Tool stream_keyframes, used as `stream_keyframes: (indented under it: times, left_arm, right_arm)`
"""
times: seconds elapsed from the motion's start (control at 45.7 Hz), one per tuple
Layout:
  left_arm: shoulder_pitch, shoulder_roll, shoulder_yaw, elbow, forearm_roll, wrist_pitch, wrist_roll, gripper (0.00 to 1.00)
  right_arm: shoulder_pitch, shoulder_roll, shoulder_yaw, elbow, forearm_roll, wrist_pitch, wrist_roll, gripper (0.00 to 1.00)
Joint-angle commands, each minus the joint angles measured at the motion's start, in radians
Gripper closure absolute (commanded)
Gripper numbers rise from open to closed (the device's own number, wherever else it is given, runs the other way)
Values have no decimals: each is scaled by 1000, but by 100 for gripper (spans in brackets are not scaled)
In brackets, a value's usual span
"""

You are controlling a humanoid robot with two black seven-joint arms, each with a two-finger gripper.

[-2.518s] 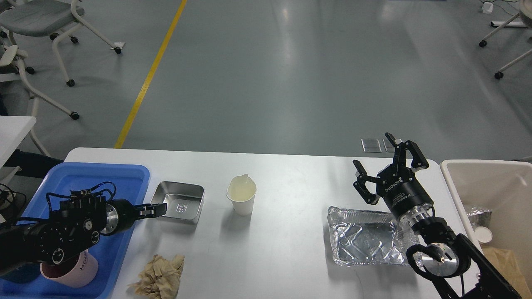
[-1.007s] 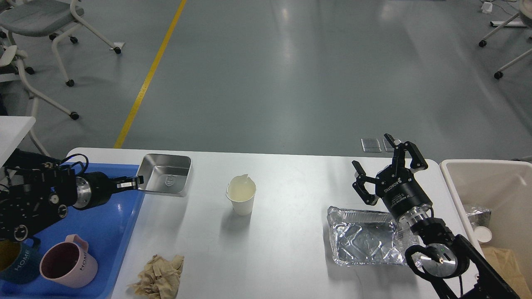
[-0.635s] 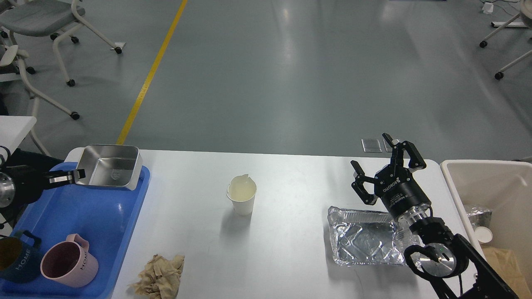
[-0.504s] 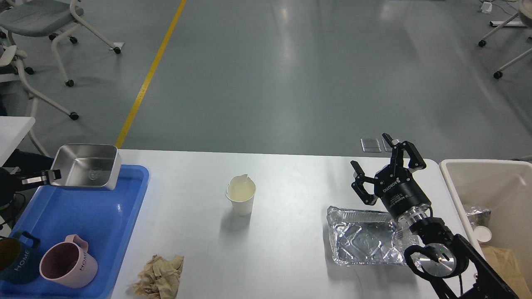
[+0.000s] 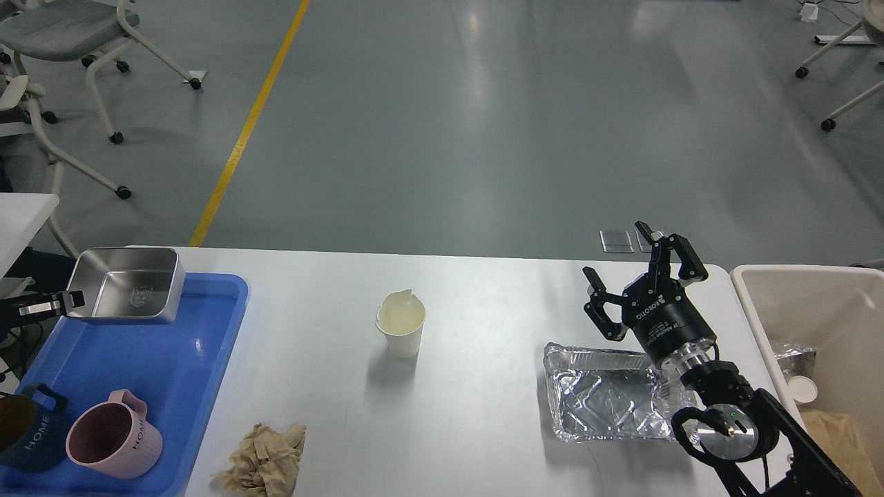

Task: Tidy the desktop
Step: 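Lift the steel tray and carry it onto the blue tray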

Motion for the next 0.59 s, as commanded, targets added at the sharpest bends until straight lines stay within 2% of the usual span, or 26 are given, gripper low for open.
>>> stream_keyframes:
  times: [0.0,0.263,0.569]
  left_arm:
    - [41,-82,-10,103,-1,0,-1,96]
    - [77,-127,-10,181,-14,1,-4,96]
    - [117,-251,-4,288,-28,18,-1,96]
  right_arm:
    - [-7,-3,0,3,1,0,0,0]
    - [-12,0,2,3,1,0,0,0]
    - [-13,2,2,2,1,2,0,0]
